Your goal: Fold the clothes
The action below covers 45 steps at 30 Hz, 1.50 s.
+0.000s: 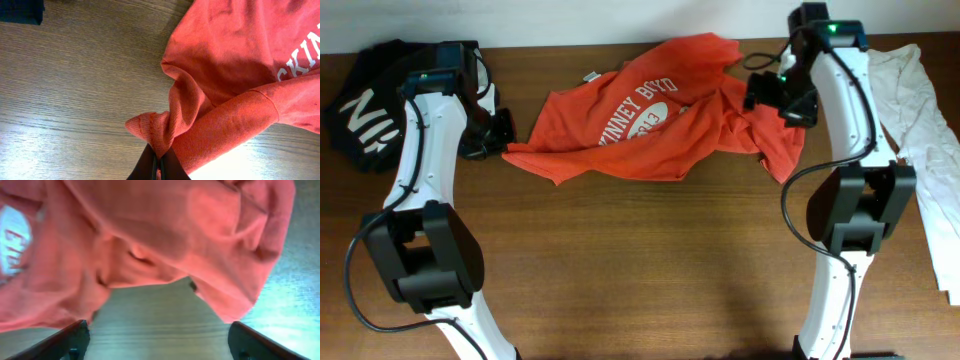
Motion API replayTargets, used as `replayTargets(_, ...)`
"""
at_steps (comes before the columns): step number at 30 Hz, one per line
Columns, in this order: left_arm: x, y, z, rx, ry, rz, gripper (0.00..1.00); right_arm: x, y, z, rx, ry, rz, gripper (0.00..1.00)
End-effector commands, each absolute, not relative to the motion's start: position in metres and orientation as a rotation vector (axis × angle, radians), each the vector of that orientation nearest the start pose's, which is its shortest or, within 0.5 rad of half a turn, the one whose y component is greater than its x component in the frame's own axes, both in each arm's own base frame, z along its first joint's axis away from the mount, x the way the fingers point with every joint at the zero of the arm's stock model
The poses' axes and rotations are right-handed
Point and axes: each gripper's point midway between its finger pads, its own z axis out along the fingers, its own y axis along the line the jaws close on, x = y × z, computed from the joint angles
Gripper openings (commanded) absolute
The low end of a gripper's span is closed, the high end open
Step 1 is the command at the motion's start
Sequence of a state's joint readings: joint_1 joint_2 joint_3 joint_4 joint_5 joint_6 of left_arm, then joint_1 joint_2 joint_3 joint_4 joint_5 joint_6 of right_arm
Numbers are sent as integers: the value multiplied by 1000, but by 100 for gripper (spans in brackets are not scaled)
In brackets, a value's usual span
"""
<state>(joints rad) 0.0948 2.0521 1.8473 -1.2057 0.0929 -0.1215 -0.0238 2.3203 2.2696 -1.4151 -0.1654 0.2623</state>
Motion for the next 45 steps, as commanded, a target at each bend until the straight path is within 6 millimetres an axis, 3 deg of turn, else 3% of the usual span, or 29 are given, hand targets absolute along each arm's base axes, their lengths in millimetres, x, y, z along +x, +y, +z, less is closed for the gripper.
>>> replayTargets(1,432,28,115,-326,2961,-131,1,456,41,74,340,3110,333,77)
replayTargets(4,431,28,115,-327,2964,-131,1,452,61,38,327,3114,411,75)
replayTargets(9,431,28,115,-327,2964,-130,1,460,45,6,420,3061,265,71)
replayTargets(17,432,29,115,-326,2961,-125,1,482,29,5,413,2963,146,71)
replayTargets(22,432,29,115,-326,2960,-125,1,481,0,4,535,2944,55,72)
replayTargets(24,434,29,115,-325,2953,-124,1,480,-10,4,568,2941,53,80)
replayTargets(31,434,29,115,-325,2950,-125,1,484,-23,4,602,2914,58,80)
replayTargets(33,434,29,115,-325,2951,-125,1,485,-24,5,603,2910,53,75)
replayTargets(36,435,29,115,-325,2950,-125,1,488,-25,5,602,2899,56,59)
replayTargets(40,434,29,115,-325,2951,-125,1,484,-23,-8,604,2927,51,52)
replayTargets(42,434,30,115,-326,2951,-125,1,480,-22,-19,610,2955,51,39)
replayTargets(45,435,30,116,-325,2948,-125,1,479,-23,-16,613,2957,50,18)
